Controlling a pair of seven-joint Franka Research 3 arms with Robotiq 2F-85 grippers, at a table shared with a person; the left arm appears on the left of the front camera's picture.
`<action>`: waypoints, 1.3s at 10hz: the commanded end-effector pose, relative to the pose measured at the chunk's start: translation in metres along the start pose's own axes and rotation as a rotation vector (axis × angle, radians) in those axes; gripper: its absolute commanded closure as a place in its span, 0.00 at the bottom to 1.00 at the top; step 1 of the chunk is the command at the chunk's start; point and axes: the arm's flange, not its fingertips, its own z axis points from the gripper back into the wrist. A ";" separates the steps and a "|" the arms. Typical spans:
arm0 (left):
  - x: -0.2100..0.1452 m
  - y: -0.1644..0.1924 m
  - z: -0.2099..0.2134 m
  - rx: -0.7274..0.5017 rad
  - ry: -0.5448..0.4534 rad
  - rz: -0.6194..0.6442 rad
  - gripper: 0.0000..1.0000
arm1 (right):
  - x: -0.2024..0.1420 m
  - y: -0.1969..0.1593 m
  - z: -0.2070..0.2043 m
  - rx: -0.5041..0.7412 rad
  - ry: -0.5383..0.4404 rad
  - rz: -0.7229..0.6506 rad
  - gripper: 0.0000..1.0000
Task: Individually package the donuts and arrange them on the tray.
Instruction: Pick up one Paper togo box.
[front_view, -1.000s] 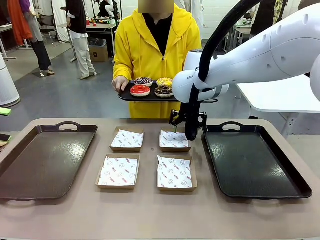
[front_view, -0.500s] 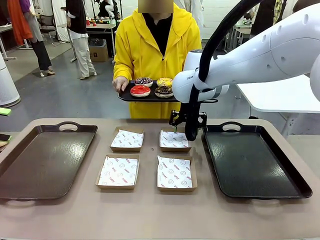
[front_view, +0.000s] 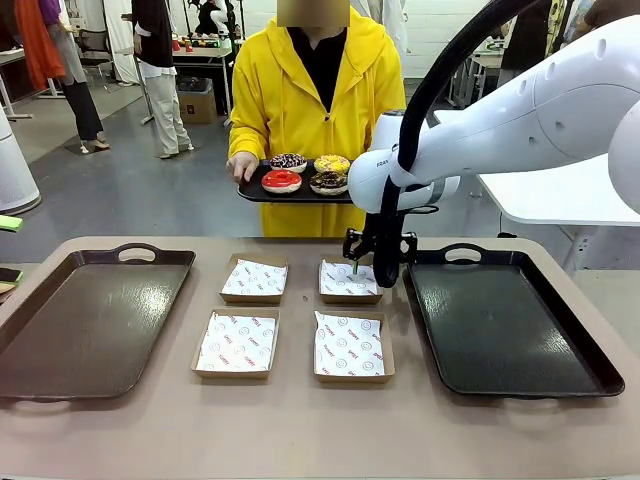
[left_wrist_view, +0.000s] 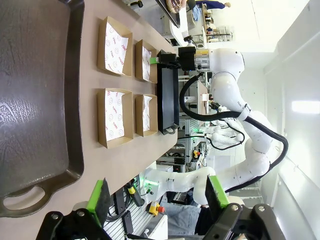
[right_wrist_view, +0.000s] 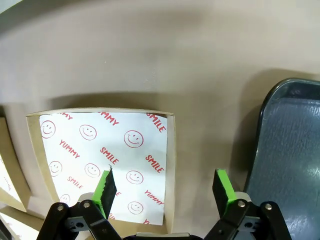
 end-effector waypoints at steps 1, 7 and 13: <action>0.000 -0.001 0.001 -0.011 -0.006 -0.005 0.00 | 0.005 -0.003 -0.002 0.042 0.007 0.026 0.51; 0.000 -0.001 0.001 -0.011 -0.006 -0.005 0.00 | 0.006 -0.005 -0.004 0.037 0.032 0.010 0.98; 0.000 -0.001 0.001 -0.011 -0.006 -0.005 0.00 | 0.006 -0.007 -0.006 0.034 0.030 -0.031 1.00</action>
